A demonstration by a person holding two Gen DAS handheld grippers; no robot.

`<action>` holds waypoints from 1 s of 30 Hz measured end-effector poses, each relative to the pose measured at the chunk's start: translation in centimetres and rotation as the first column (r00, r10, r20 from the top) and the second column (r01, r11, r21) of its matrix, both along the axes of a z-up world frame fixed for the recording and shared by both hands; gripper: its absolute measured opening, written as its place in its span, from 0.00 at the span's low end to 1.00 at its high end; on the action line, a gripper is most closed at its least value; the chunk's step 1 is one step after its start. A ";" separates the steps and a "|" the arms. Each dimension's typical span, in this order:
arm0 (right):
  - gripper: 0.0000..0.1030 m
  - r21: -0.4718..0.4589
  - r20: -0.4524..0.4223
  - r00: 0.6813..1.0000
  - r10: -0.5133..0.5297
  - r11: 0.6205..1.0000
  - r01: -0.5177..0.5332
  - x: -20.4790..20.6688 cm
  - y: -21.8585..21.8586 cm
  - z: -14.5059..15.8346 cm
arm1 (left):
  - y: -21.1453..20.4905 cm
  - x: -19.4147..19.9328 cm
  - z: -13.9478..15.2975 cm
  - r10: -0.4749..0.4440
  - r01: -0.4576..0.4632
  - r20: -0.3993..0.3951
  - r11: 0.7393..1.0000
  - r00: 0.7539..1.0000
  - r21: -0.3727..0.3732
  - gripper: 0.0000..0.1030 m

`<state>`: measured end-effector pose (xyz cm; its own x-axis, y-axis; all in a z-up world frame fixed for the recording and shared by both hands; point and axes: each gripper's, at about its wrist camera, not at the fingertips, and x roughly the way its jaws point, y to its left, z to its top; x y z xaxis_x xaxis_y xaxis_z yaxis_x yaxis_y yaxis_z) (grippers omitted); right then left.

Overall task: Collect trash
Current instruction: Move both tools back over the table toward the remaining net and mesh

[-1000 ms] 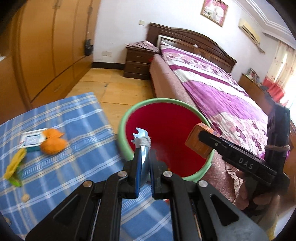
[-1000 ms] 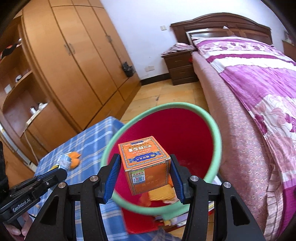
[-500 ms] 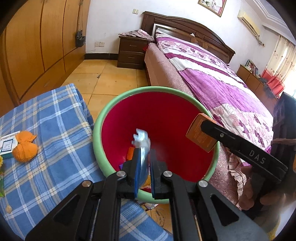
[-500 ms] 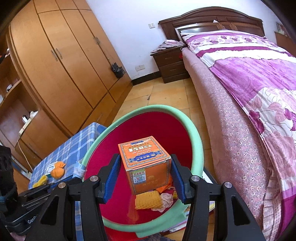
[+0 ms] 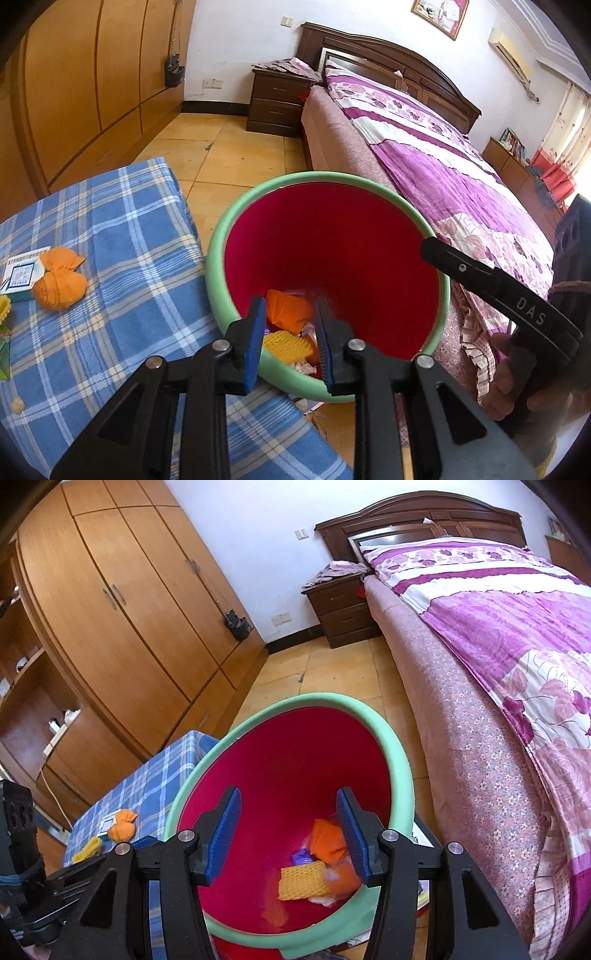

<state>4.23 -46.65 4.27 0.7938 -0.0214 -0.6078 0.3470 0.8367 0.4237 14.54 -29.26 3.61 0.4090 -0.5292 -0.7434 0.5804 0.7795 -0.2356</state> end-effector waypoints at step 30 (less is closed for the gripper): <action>0.54 -0.030 0.031 0.997 0.072 0.997 -0.071 -2.5 7.0 3.0 | 9.6 -2.6 3.8 0.148 -0.146 0.056 0.988 0.987 -0.049 0.25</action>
